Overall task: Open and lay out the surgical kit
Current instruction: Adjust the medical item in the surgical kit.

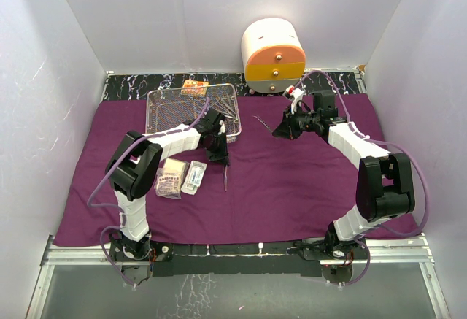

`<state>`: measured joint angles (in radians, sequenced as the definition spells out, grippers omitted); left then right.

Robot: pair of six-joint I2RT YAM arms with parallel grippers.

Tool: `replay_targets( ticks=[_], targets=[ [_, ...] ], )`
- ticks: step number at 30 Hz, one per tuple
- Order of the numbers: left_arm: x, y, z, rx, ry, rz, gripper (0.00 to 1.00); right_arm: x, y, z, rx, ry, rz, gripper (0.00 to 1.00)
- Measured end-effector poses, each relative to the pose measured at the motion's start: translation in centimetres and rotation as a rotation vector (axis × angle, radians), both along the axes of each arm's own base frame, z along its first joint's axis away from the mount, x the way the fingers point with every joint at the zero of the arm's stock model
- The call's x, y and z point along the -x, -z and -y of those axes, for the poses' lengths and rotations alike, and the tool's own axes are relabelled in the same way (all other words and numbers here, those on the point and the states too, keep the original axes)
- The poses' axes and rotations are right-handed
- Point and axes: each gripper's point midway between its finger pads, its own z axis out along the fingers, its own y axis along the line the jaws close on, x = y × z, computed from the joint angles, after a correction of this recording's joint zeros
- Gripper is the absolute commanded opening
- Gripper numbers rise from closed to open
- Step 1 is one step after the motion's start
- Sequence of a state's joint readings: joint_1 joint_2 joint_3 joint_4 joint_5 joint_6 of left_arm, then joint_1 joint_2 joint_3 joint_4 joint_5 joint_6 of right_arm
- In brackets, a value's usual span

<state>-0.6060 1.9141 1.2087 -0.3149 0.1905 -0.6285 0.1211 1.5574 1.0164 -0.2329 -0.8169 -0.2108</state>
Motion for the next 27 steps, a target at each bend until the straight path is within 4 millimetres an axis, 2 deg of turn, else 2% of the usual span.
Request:
replay_targets(
  ticks=[21,24,27],
  targets=[
    [-0.04,-0.06,0.13,0.01,0.01,0.022,0.14,0.0,0.01,0.0,0.0,0.0,0.0,0.0],
    [-0.05,-0.12,0.14,0.008,0.016,0.028,0.18,0.0,0.08,-0.01,0.0,-0.001,-0.002,0.0],
    [-0.08,-0.24,0.09,0.005,0.032,0.039,0.26,0.01,0.09,-0.01,0.0,-0.001,-0.003,0.0]
  ],
)
